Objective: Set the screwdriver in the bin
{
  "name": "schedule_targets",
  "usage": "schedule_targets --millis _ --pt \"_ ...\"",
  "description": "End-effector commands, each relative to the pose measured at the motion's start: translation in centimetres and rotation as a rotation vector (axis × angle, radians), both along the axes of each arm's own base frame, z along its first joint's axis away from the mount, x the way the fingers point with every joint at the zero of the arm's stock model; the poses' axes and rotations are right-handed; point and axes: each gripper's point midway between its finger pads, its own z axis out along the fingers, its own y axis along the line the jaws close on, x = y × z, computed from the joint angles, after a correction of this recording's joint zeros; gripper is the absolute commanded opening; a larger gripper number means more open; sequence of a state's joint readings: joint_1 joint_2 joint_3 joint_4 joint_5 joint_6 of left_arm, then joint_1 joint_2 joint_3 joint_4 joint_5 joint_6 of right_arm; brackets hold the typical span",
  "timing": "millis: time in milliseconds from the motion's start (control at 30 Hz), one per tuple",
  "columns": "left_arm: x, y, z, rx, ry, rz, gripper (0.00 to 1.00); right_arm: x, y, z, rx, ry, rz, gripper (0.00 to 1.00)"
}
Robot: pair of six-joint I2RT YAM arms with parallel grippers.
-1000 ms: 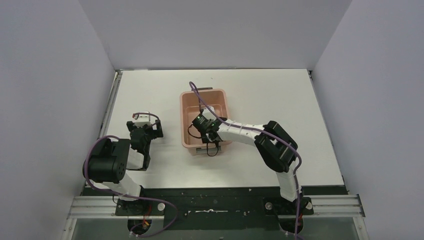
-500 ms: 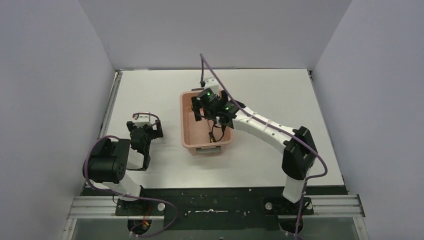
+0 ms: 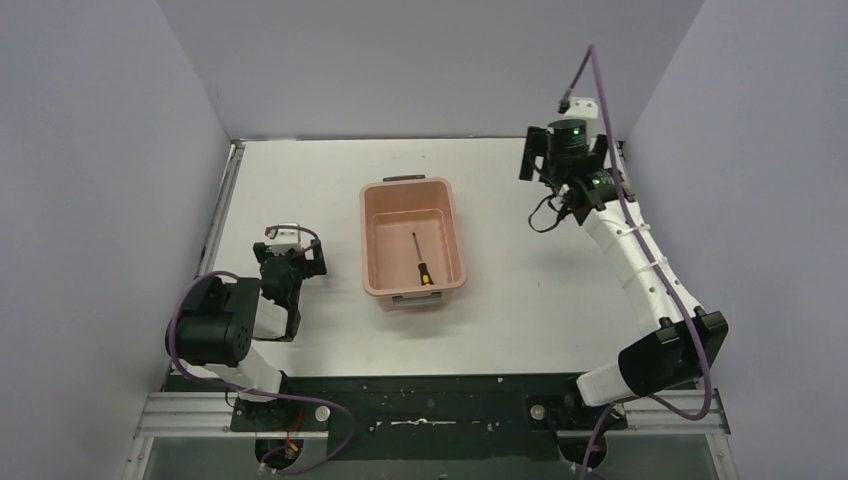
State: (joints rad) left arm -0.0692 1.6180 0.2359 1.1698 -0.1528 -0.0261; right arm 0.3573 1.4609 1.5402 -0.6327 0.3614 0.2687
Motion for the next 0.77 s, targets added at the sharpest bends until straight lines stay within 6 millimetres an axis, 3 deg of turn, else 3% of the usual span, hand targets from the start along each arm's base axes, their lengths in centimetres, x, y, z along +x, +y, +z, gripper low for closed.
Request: schedule_targets --millis 0,67,167,733 --pt "0.9 0.0 1.8 -0.009 -0.065 0.004 0.97 -1.9 -7.7 -0.4 -0.033 0.062 -0.129 1.0" --pt "0.9 0.0 1.9 -0.009 -0.067 0.004 0.97 -2.3 -11.0 -0.8 -0.032 0.079 -0.21 1.0" --pt "0.9 0.0 1.8 -0.01 -0.065 0.004 0.97 -2.6 -12.9 -1.0 -0.031 0.086 -0.249 1.0" --pt "0.9 0.0 1.8 -0.01 -0.065 0.004 0.97 -2.7 -14.2 -2.1 -0.012 0.087 -0.333 1.0"
